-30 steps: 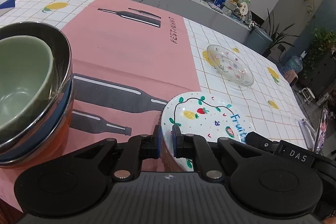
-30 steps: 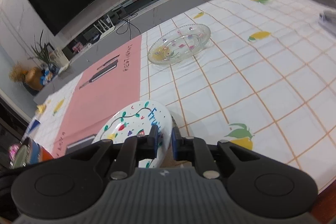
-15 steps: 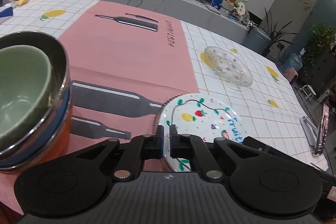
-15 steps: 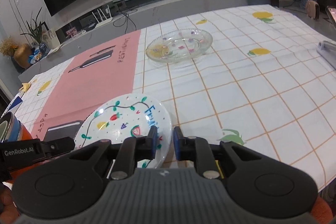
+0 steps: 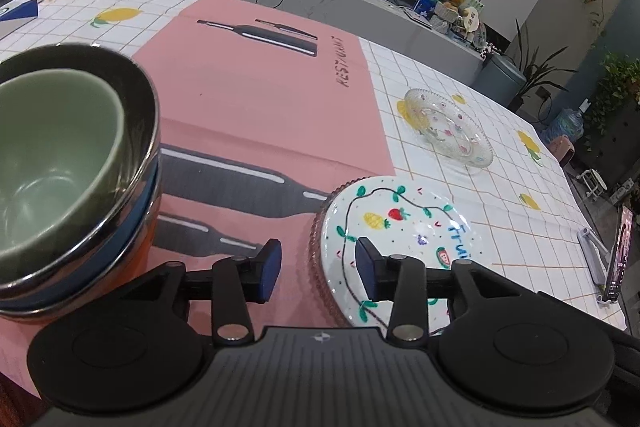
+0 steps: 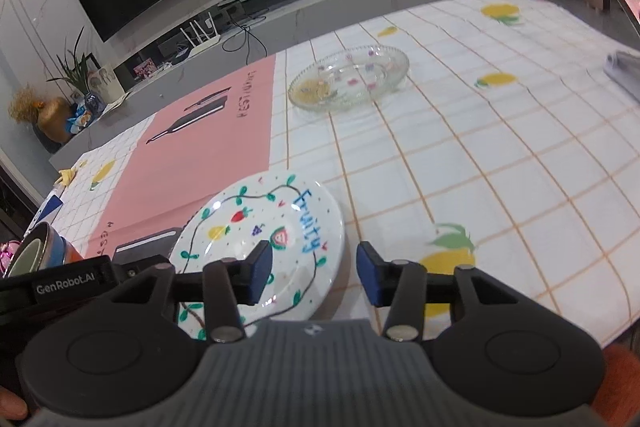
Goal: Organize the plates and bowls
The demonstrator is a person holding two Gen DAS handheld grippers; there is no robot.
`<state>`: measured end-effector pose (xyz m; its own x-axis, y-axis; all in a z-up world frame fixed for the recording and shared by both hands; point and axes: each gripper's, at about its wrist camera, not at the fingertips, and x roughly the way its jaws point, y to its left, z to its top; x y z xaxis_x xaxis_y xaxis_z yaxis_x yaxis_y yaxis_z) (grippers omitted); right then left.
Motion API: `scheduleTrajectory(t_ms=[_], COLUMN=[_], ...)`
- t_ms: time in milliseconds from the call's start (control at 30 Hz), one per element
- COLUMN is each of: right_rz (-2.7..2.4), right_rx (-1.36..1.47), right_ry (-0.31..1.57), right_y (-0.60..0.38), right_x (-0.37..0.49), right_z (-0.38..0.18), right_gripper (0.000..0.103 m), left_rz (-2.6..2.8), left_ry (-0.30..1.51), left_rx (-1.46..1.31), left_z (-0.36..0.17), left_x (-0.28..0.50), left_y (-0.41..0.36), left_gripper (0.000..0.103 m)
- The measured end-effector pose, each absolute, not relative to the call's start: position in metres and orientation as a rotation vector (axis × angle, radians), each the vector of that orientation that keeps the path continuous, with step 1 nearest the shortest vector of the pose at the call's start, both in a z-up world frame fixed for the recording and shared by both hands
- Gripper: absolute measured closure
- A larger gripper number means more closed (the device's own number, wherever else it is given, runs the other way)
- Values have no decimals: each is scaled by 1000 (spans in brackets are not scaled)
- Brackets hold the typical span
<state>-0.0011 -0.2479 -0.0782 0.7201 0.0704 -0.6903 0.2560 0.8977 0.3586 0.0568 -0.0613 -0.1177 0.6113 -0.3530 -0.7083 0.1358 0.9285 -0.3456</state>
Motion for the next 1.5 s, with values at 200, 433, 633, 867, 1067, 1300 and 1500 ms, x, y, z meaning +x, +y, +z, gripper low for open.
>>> scheduleTrajectory(t_ms=[200, 433, 633, 867, 1067, 1300, 1500], right_rz=[-90, -74, -77, -159, -137, -134, -141], right_rx=[536, 568, 446, 512, 568, 504, 456], right_ry=[785, 806, 826, 766, 765, 779, 774], right_y=[-250, -250, -238, -264, -266, -256, -248], right_x=[-10, -10, -2, -2, 0, 1, 0], right_z=[-83, -91, -85, -79, -83, -80, -77], right_gripper=[57, 83, 77, 82, 100, 101, 95], left_rz=[-308, -338, -336, -311, -326, -324, -296], left_ry=[920, 923, 929, 897, 905, 914, 889], left_rx=[-343, -351, -347, -419, -432, -421, -328], left_z=[-127, -127, -126, -126, -128, -128, -123], left_x=[56, 55, 56, 66, 68, 69, 64], left_y=[-51, -56, -57, -46, -47, -49, -59], left_gripper=[66, 85, 85, 85, 89, 89, 90])
